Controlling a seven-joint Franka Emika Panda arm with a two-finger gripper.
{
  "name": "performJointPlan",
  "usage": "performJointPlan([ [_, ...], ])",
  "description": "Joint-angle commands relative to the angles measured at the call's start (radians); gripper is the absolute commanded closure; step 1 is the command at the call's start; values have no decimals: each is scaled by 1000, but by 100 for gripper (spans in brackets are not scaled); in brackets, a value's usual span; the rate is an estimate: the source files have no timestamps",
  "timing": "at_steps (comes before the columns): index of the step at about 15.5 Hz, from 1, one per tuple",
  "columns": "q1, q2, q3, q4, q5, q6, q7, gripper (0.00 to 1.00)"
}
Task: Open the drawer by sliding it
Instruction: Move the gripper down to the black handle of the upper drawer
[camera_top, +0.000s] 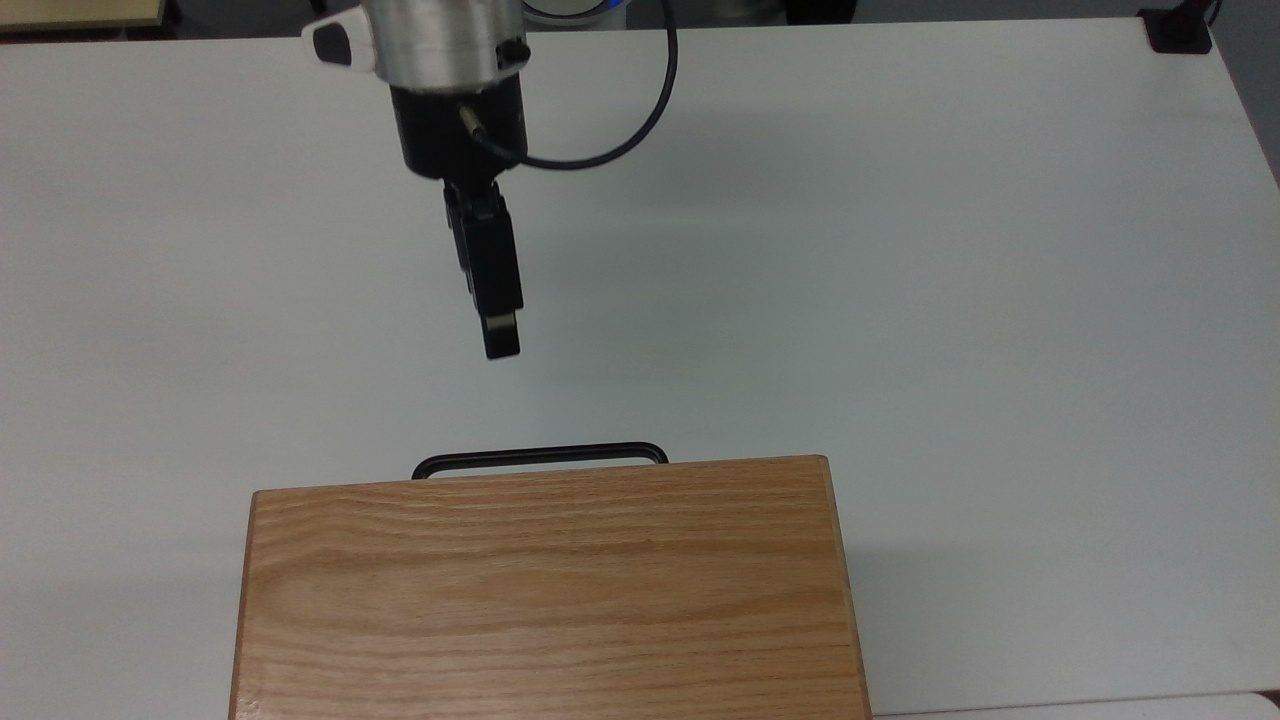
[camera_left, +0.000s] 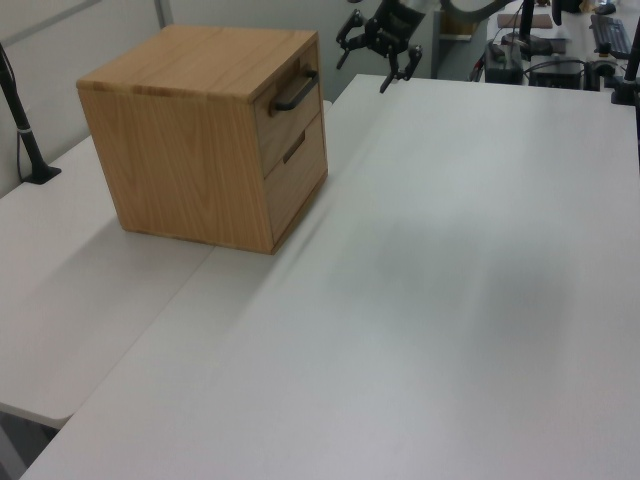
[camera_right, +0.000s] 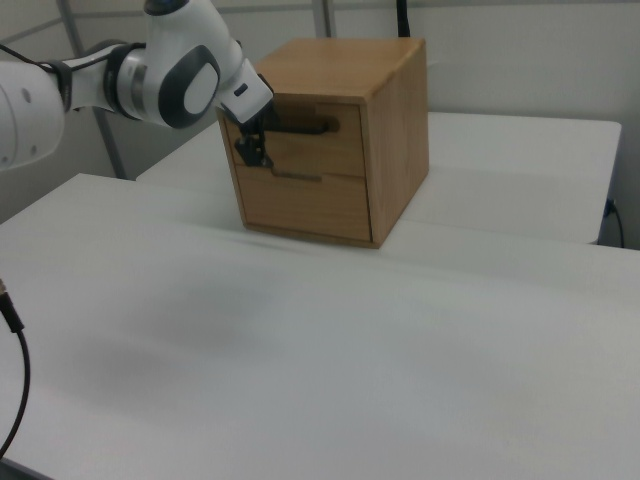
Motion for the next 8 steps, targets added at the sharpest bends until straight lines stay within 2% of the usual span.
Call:
performJointPlan([
  [1, 10, 112, -4, 131, 22, 33, 57, 0],
  [8, 28, 183, -3, 171, 15, 142, 90, 0],
])
